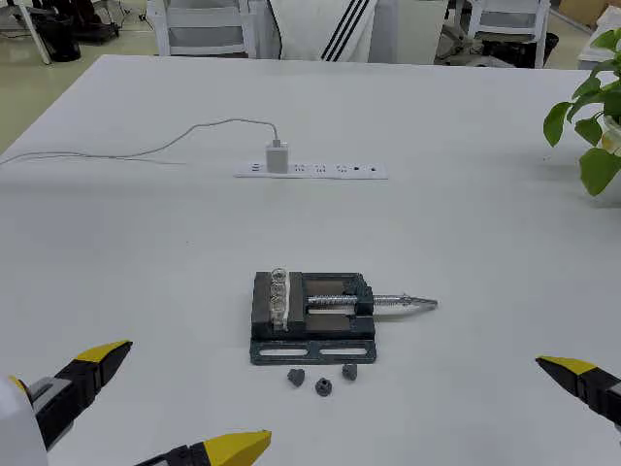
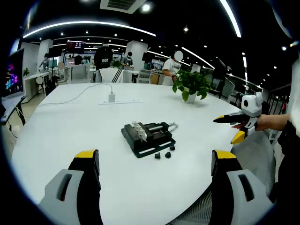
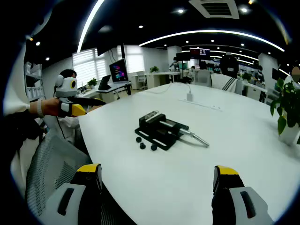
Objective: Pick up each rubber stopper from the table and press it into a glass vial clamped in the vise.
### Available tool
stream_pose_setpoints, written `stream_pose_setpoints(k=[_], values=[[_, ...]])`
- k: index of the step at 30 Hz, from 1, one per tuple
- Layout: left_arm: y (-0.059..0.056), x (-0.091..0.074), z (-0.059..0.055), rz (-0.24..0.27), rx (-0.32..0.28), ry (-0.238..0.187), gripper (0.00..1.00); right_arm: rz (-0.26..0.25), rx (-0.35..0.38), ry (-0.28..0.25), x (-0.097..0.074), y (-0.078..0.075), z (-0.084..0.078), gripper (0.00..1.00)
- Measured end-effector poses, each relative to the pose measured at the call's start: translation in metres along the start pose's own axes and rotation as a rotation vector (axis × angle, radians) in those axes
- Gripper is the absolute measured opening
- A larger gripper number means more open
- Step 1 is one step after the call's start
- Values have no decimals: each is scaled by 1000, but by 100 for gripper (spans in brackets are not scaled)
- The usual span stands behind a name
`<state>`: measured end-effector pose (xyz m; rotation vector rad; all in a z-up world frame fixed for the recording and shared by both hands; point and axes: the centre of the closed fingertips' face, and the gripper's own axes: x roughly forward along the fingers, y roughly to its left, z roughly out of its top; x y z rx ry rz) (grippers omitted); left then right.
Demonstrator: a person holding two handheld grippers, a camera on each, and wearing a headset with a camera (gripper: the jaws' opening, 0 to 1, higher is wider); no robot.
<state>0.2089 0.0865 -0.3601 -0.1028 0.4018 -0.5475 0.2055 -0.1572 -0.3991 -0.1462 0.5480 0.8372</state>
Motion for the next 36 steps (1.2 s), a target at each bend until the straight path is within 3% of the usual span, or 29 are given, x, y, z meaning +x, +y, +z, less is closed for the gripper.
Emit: stream_pose_setpoints(k=[20,36], values=[[7,-3,-10,27,16,28,98,16,-46,59,13,-10,-7,95],[3,-3,-12,12,25,40,97,44,-75,82,25,-12,-6,91]])
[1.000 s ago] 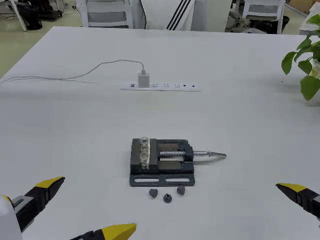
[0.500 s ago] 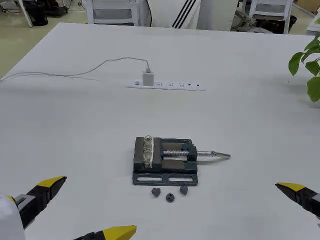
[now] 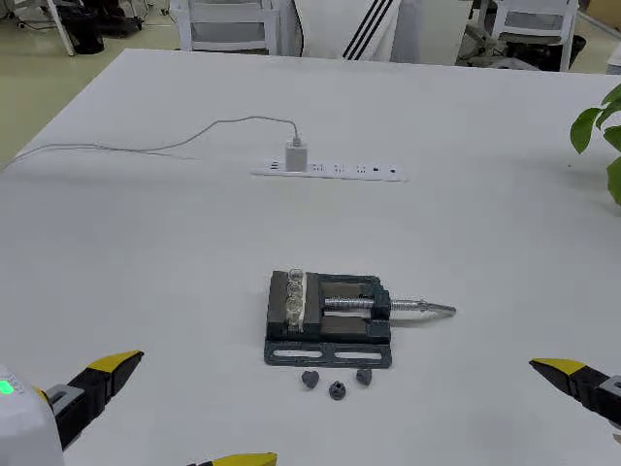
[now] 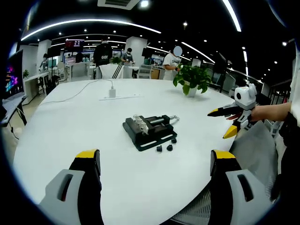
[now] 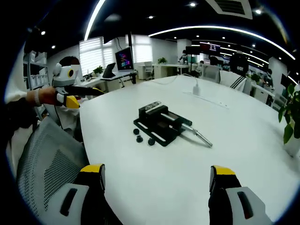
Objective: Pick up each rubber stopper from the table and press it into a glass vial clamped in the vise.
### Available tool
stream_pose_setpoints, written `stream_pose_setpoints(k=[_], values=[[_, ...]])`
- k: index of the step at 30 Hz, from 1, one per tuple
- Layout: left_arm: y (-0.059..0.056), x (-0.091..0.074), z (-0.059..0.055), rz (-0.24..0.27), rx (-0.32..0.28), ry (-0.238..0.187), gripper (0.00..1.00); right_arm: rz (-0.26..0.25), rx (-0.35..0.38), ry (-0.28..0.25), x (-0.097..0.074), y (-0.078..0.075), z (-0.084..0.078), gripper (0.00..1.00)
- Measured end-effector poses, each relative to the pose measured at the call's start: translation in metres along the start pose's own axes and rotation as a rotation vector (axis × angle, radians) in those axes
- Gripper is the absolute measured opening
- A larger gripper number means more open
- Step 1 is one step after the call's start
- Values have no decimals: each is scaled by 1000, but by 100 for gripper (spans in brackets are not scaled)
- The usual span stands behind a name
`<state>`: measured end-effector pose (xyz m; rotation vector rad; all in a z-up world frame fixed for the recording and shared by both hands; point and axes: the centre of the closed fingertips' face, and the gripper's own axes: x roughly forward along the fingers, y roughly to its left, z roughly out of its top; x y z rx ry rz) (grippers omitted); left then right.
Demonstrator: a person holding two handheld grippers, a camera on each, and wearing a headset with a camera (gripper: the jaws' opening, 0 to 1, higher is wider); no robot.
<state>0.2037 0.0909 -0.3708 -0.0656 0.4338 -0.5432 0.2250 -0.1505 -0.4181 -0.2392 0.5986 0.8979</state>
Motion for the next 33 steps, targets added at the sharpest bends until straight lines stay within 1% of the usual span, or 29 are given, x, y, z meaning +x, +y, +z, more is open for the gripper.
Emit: stream_pose_setpoints(k=[8,16,18,19,24,27,28,29,30,33], values=[[4,1,1,8,-2,-6,98,10,-26,12,7,-3,3,90],[4,2,0,4,2,3,97,32,-88,43,23,-6,11,88],[4,3,0,4,4,4,97,45,-117,52,28,-7,13,85],[4,3,0,5,4,5,97,50,-130,59,31,-6,14,81],[5,4,1,7,8,6,97,74,-162,59,49,-5,20,75],[5,4,1,11,6,3,97,102,-168,65,60,-1,20,68],[5,4,0,12,5,4,97,108,-171,66,63,0,20,65],[5,4,0,15,2,6,97,124,-181,74,67,3,20,62],[5,4,-1,16,1,6,97,137,-190,77,70,5,19,60],[4,3,-1,18,-9,0,96,149,-211,88,79,8,17,56]])
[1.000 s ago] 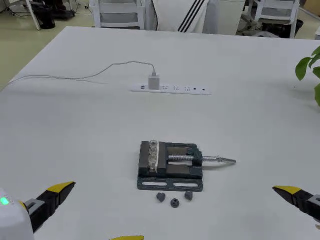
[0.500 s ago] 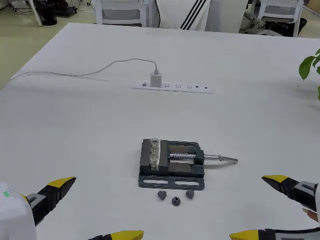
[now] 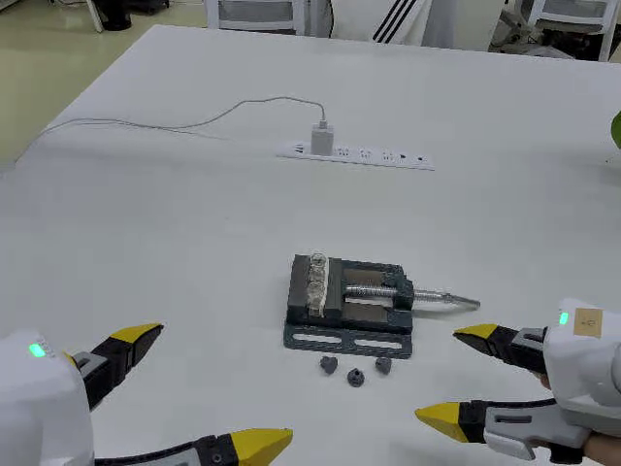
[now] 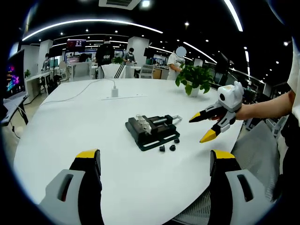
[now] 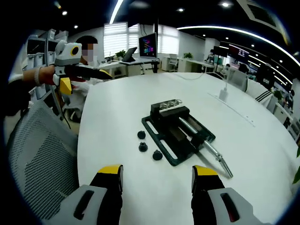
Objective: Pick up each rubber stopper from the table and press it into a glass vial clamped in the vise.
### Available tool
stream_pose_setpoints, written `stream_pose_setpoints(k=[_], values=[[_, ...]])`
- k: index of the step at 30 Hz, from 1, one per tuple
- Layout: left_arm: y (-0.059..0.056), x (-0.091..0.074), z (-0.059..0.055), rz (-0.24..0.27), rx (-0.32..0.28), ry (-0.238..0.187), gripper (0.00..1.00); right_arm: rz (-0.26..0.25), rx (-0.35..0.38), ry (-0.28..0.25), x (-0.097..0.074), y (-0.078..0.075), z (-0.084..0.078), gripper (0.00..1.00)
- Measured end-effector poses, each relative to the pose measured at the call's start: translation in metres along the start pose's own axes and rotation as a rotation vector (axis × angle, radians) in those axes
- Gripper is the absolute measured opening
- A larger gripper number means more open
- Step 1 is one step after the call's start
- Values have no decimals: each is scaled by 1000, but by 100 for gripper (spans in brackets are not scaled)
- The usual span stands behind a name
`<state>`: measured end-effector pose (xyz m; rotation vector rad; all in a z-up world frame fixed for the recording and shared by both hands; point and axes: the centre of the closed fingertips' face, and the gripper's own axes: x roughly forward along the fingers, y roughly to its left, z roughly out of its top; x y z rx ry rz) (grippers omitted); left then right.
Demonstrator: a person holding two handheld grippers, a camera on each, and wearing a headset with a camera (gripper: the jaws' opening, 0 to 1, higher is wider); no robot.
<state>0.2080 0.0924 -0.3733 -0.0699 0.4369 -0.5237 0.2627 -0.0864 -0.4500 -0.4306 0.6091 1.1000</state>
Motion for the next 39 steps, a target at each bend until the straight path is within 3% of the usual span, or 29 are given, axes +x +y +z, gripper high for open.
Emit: stream_pose_setpoints(k=[13,23,39], values=[[-3,0,-1,1,-8,-3,96,39,14,-6,27,-3,-2,31],[-1,-2,-3,6,-18,-2,96,55,22,-2,42,1,-4,23],[2,-4,-1,10,-24,-4,95,62,6,0,52,2,-3,13]])
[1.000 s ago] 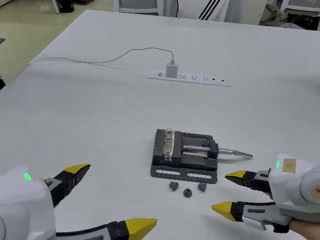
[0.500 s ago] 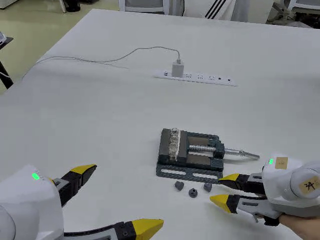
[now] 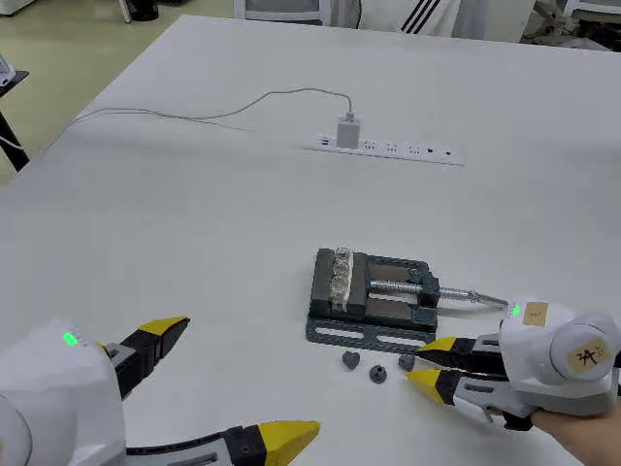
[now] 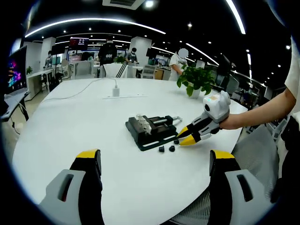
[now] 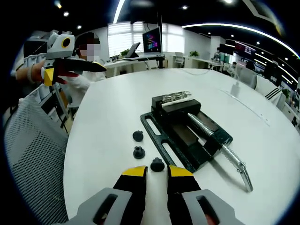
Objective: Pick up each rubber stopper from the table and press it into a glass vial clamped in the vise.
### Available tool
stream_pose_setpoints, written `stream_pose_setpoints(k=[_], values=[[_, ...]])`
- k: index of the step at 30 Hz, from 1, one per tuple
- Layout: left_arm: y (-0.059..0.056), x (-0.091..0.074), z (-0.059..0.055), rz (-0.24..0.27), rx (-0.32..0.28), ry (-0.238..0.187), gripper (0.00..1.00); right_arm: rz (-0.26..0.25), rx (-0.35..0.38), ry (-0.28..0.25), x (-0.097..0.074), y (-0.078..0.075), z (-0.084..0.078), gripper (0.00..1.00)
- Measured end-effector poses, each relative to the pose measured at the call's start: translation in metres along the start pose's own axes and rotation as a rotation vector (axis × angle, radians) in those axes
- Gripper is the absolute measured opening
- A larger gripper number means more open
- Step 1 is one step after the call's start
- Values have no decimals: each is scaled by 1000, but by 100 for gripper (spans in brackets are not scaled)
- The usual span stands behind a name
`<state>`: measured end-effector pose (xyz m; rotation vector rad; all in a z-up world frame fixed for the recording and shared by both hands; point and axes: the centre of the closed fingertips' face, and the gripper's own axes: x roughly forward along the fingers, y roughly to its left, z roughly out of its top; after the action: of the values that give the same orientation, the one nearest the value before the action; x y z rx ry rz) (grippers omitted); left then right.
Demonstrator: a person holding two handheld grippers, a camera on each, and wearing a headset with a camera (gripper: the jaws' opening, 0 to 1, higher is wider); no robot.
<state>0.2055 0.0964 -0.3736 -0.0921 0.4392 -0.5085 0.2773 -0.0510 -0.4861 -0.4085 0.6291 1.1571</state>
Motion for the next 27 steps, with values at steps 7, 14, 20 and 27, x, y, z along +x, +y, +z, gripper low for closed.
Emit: stream_pose_setpoints(k=[7,14,20,27], values=[[0,0,-1,-3,-2,3,95,2,-4,1,2,2,0,10],[0,-1,-1,-6,-3,5,95,-1,-3,-1,3,1,1,8],[0,0,-2,-13,1,11,95,-2,-8,-4,2,0,4,8],[-6,7,-3,-40,17,20,94,-10,-39,1,-14,3,15,8]])
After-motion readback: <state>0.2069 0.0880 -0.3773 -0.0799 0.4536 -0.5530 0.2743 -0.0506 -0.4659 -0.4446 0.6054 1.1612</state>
